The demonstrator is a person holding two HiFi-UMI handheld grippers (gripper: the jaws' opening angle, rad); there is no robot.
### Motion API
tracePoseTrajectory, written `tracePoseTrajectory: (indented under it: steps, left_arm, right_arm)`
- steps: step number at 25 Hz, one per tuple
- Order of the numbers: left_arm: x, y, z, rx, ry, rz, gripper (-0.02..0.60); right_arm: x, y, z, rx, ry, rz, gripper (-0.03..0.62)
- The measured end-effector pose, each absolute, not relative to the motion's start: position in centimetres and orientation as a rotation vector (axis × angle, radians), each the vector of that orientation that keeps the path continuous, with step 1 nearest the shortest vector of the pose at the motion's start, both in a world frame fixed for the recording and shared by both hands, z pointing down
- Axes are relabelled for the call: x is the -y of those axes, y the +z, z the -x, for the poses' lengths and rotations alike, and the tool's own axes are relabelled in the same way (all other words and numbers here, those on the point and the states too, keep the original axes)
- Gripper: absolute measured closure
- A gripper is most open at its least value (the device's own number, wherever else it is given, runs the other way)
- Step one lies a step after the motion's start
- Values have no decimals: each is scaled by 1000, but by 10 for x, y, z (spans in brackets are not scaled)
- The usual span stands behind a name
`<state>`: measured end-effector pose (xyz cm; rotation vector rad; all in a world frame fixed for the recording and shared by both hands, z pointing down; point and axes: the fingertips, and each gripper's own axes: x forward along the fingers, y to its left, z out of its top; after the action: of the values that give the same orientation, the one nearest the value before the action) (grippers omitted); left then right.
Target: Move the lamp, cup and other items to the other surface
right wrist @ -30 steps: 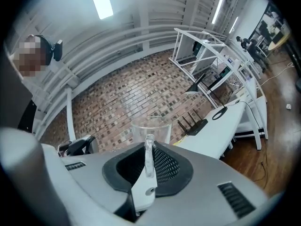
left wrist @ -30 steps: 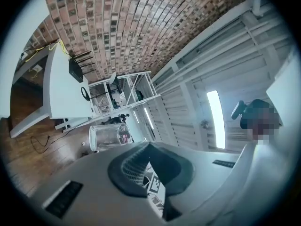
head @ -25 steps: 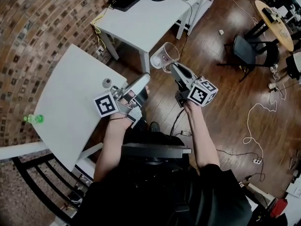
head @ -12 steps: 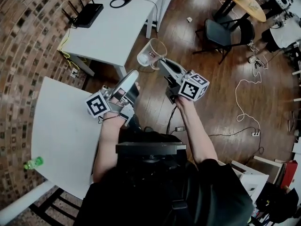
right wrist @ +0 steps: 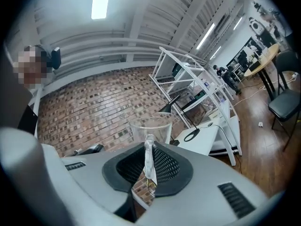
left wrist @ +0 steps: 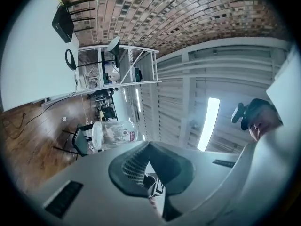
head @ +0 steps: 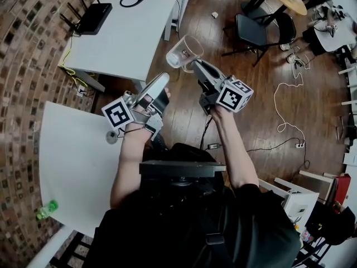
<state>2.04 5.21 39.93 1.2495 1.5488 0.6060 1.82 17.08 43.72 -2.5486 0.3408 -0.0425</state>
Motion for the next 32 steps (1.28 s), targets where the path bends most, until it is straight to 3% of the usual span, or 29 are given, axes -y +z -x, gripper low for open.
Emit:
tracePoseTrajectory:
  steps: [14, 32]
  left_arm:
    - [-79, 415, -48, -1531, 665, -1250, 578]
    - [-230, 404, -117, -1434, 597, -1426, 578]
  right_arm:
    - [-197, 458, -47, -314, -50, 2510, 533]
    - [-345, 454, -139, -534, -88, 2478, 533]
